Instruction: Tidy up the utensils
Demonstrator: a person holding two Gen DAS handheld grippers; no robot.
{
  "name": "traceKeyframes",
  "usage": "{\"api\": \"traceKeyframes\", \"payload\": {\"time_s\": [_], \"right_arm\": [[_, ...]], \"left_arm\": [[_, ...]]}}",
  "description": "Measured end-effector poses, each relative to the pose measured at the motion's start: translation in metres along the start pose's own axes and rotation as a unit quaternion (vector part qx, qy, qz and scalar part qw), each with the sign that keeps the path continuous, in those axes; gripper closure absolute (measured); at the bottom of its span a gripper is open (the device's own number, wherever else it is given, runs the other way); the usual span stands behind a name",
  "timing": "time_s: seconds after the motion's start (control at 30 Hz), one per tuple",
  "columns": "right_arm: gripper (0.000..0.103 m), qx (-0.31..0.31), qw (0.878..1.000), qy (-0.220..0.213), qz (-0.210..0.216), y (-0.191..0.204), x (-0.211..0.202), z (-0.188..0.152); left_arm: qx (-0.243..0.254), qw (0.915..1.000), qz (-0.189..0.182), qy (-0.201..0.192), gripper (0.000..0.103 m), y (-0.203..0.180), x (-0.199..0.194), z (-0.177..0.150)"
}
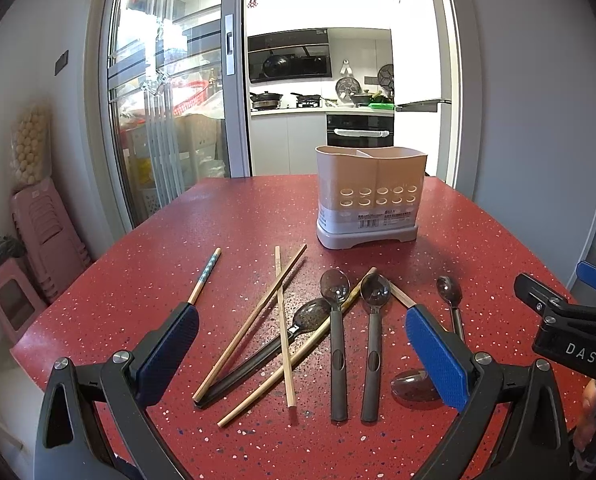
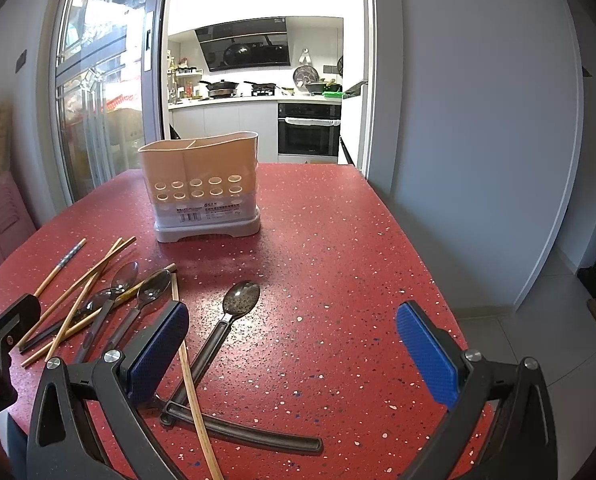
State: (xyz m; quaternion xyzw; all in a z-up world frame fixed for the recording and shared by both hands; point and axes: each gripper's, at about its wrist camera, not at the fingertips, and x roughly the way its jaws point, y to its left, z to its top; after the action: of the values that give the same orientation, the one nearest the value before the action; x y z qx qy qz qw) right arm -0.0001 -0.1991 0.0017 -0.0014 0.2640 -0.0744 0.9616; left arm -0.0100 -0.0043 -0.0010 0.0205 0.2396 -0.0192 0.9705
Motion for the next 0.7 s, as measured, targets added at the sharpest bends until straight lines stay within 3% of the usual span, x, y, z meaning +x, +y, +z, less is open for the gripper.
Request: {"api": "traceKeyframes", "payload": {"time_s": [0.7], "right_arm": [[0.000,0.008,1.000,-0.016,0.001,-0.003,-0.011,0.003]], "left_arm": [[0.002,0.9999,-0.002,-0.014,0.000,-0.001,-0.006,0.007]]}}
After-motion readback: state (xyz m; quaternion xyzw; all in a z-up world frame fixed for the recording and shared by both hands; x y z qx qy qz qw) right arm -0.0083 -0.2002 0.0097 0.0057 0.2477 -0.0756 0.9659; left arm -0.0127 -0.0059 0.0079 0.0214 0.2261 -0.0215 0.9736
